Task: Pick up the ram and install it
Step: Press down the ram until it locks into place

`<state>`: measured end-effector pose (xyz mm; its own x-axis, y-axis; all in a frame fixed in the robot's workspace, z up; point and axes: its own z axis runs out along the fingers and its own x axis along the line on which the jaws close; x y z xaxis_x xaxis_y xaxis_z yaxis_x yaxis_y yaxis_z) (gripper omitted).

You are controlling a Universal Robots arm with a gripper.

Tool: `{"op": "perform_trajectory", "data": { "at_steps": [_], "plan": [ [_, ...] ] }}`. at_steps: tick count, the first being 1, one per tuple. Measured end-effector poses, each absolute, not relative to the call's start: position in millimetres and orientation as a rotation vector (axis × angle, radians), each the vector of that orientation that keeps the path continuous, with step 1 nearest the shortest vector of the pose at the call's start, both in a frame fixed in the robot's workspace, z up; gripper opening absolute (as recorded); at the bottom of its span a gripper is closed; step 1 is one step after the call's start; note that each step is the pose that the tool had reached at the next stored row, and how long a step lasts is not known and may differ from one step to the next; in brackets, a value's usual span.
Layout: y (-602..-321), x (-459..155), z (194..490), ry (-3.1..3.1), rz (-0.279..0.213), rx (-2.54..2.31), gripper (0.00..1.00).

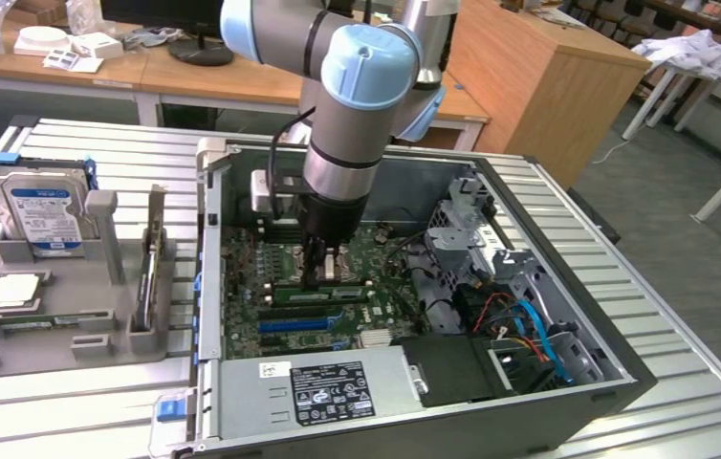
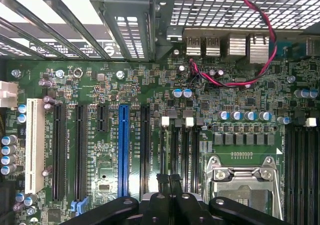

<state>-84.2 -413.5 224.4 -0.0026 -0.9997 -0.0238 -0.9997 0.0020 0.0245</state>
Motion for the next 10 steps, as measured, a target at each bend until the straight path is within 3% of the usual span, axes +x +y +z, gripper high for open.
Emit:
{"op": "perform_trajectory", "data": {
  "at_steps": [10],
  "plan": [
    [-413.5, -84.1, 223.8, -2.223, -0.054, 2.218, 0.11]
  ]
}}
